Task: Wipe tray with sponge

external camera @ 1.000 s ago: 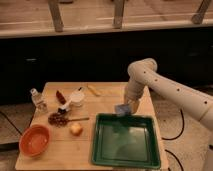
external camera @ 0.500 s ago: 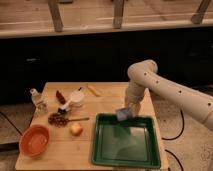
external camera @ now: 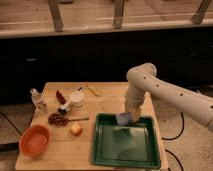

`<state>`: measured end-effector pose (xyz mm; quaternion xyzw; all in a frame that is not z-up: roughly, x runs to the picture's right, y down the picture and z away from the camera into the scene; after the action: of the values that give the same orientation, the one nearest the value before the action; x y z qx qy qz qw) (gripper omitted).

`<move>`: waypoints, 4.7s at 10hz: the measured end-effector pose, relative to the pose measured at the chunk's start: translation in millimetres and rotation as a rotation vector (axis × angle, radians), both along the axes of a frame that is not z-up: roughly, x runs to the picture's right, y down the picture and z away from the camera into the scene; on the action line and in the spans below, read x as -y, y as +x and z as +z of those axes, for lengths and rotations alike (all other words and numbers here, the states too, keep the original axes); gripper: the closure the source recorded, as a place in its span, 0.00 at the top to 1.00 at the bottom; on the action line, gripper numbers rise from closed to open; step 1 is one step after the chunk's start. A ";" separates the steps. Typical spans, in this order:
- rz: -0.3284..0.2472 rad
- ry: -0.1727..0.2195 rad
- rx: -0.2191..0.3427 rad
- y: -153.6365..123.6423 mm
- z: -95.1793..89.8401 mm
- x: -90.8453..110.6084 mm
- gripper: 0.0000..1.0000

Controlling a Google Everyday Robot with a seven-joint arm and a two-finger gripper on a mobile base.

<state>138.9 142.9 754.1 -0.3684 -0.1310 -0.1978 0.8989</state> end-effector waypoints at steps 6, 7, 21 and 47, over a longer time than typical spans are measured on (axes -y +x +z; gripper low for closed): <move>-0.018 -0.008 -0.009 5.1 -9.0 -29.0 0.05; -0.024 -0.009 -0.011 4.0 -9.5 -32.9 0.05; -0.078 0.000 -0.004 -12.0 -6.1 -62.9 0.05; -0.162 0.075 0.022 -47.0 -10.5 -85.3 0.05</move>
<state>91.9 228.2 743.6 -0.3418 -0.1030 -0.2788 0.8915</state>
